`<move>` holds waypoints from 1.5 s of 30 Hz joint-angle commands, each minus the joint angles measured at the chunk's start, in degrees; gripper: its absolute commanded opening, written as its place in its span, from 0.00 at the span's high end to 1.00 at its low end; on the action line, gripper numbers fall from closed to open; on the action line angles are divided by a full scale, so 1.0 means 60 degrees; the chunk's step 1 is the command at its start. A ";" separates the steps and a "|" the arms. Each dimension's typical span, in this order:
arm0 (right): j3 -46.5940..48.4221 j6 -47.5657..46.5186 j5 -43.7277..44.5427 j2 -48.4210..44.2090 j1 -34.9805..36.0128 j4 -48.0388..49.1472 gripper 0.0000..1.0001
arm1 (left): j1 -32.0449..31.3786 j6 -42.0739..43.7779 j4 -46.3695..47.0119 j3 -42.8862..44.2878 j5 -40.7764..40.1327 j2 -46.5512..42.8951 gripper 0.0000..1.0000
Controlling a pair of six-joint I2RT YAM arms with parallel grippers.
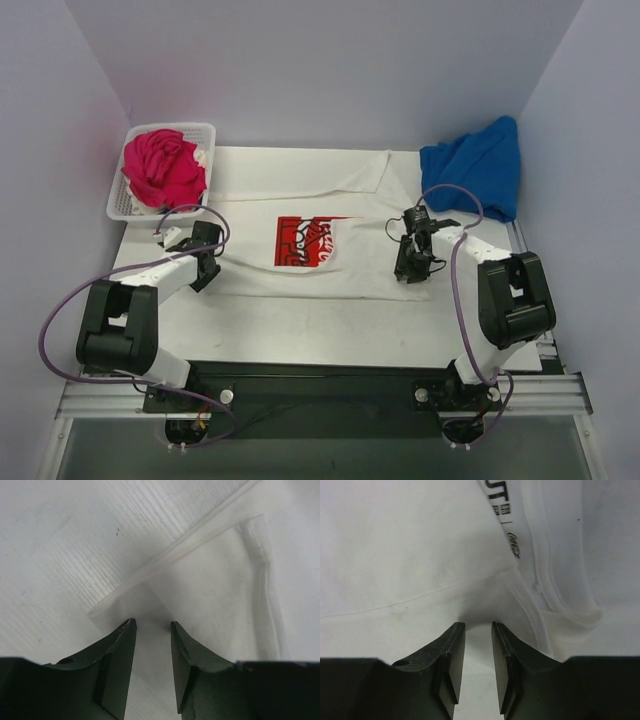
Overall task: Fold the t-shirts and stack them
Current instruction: Fold the tshirt
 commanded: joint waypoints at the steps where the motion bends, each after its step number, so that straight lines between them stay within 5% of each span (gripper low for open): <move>1: -0.0323 0.0672 -0.0580 -0.0024 -0.0550 -0.0715 0.71 | 0.0512 -0.0069 -0.0098 -0.0432 0.1287 0.0319 0.55; 21: -0.1553 0.1187 -0.1022 -0.0214 -0.2016 -0.2385 0.82 | 0.0835 -0.0568 -0.1781 -0.1150 0.3823 -0.0295 0.66; 39: -0.1642 0.1421 0.0238 -0.1958 -0.3759 -0.3601 0.87 | 0.0806 -0.1461 -0.4125 -0.1883 0.2828 -0.2507 0.63; 45: -0.0896 0.1142 0.0822 -0.2586 -0.2840 -0.3557 0.85 | 0.0601 -0.0819 -0.3994 -0.1328 0.2638 -0.3457 0.64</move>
